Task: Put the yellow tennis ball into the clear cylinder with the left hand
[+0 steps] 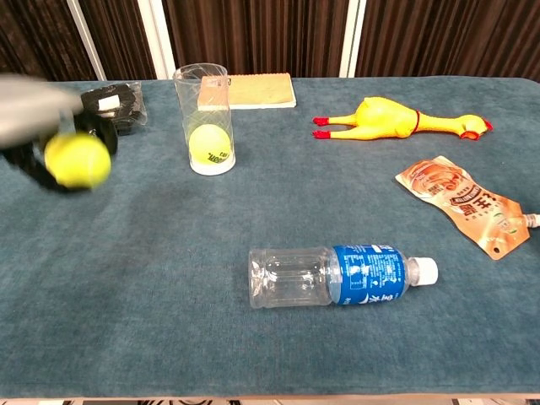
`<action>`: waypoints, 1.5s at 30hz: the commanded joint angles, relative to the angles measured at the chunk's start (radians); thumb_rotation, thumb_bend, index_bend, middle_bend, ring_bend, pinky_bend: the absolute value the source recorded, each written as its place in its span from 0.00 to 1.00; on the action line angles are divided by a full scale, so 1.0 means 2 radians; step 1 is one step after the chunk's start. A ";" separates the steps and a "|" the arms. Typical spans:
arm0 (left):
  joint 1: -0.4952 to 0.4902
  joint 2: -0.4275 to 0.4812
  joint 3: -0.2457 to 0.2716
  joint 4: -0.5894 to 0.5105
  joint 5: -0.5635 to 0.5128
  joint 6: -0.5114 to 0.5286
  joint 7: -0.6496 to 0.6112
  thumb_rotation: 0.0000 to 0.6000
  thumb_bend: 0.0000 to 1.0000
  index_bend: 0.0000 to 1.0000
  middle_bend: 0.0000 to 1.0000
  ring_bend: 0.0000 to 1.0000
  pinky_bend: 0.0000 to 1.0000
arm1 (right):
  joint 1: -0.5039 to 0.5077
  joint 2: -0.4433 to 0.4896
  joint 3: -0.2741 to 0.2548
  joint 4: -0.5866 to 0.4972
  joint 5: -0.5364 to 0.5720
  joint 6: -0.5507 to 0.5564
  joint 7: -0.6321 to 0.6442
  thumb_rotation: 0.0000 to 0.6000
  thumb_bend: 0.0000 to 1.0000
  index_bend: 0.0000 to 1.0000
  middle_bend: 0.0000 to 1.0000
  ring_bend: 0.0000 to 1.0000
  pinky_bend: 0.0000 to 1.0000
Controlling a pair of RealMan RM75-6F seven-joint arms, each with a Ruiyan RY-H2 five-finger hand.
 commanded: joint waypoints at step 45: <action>-0.219 -0.084 -0.092 0.089 -0.239 -0.015 0.136 1.00 0.09 0.34 0.27 0.25 0.38 | -0.001 0.003 0.005 0.004 0.009 0.000 0.006 1.00 0.35 0.11 0.00 0.01 0.00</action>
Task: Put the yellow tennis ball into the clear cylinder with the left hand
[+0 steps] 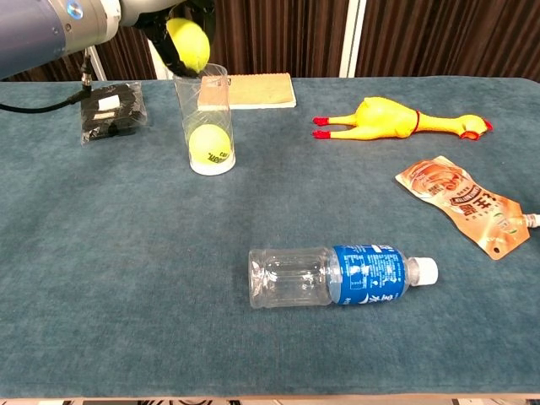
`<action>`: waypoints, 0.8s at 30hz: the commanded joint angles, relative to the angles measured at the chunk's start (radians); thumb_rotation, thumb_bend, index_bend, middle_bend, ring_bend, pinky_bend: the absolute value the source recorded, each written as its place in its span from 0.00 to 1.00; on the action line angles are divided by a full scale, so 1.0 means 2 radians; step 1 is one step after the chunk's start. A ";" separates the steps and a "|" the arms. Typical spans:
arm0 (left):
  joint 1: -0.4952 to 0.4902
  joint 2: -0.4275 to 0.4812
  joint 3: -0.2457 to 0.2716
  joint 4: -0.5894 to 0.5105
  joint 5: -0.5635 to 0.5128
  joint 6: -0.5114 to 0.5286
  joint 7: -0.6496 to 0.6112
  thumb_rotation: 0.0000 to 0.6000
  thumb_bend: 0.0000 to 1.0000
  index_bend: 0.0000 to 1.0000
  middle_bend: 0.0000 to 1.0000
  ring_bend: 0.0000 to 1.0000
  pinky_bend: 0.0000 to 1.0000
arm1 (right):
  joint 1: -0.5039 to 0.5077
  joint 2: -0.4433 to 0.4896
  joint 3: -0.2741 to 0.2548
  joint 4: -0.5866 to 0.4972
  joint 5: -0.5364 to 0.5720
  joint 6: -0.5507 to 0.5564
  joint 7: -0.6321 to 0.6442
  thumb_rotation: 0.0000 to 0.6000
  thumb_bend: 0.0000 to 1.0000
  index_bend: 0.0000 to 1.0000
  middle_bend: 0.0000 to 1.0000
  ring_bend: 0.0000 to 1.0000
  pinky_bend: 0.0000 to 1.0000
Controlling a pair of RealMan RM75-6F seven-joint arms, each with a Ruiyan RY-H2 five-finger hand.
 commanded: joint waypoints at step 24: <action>0.128 0.157 0.100 -0.223 0.089 0.158 -0.025 1.00 0.06 0.22 0.13 0.14 0.28 | 0.000 0.000 -0.003 -0.003 -0.004 0.000 -0.004 1.00 0.35 0.11 0.00 0.01 0.00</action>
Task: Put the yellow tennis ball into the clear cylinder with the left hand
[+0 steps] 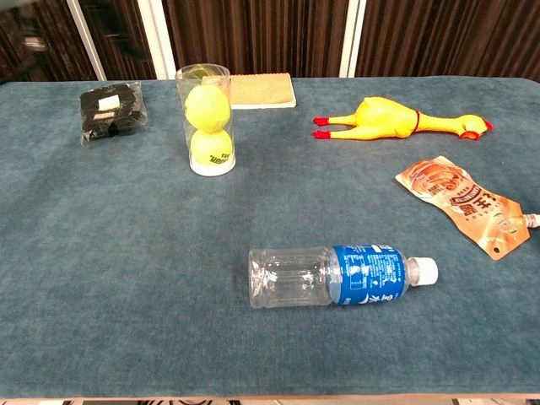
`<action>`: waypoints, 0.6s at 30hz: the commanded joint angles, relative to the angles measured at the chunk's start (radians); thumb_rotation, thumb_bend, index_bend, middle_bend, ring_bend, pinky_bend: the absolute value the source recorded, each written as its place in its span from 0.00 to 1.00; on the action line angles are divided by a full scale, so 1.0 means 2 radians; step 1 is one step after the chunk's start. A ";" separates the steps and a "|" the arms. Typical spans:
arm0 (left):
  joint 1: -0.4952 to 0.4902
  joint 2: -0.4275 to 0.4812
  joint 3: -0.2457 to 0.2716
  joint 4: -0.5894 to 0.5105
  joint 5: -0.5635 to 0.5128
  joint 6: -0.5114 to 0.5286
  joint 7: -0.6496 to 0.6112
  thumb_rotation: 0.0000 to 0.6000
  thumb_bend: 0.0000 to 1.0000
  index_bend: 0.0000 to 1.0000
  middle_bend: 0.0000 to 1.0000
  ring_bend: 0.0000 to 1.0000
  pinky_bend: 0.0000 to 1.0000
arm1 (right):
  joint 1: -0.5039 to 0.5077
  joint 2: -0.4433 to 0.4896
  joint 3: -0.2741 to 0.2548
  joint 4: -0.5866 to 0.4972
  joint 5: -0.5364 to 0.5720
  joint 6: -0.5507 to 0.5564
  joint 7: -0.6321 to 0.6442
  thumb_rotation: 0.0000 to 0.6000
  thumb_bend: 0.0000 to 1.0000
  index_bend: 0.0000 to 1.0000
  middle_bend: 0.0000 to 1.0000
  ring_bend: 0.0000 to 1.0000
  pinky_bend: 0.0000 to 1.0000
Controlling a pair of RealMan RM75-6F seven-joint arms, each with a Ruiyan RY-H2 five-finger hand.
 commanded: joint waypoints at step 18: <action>0.297 0.032 0.195 0.168 0.306 0.188 -0.352 1.00 0.05 0.21 0.09 0.09 0.21 | 0.001 -0.002 -0.007 -0.005 -0.010 -0.002 -0.012 1.00 0.35 0.11 0.00 0.01 0.00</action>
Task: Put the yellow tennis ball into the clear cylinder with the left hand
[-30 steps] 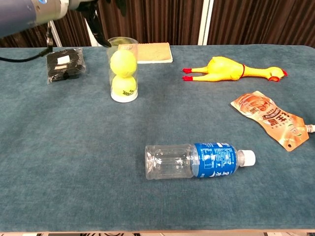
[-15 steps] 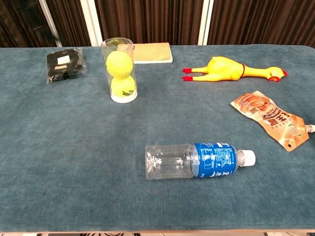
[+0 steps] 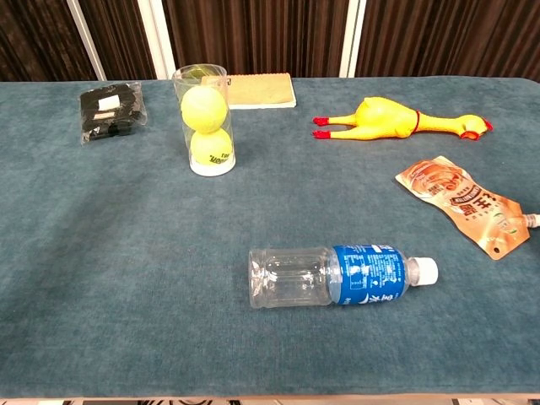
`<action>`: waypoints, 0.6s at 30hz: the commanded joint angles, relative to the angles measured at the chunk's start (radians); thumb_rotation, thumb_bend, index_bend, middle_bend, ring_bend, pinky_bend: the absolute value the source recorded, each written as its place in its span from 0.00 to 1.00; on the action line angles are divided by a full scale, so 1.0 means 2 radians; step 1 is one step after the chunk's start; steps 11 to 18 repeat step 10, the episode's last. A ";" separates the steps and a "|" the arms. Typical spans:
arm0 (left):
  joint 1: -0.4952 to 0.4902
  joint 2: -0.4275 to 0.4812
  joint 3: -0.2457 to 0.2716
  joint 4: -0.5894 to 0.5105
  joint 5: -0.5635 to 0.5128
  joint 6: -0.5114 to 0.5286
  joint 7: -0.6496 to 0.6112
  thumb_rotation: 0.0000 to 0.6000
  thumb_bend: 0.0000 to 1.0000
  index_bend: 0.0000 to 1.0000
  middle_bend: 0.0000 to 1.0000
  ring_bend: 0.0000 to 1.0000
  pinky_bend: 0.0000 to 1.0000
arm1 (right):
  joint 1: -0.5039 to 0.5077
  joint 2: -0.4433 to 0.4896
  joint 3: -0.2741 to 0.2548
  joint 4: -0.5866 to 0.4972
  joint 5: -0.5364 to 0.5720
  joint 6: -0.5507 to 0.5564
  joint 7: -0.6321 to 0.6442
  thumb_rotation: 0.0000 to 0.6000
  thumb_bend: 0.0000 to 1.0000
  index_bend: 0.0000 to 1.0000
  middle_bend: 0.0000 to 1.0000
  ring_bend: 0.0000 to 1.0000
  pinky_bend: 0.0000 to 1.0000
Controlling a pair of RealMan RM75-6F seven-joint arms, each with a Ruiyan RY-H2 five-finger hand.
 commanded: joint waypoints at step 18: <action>0.057 -0.028 0.001 0.069 0.026 0.018 -0.039 1.00 0.05 0.20 0.07 0.09 0.20 | -0.001 0.003 0.000 -0.001 -0.002 0.003 0.004 1.00 0.35 0.11 0.00 0.01 0.00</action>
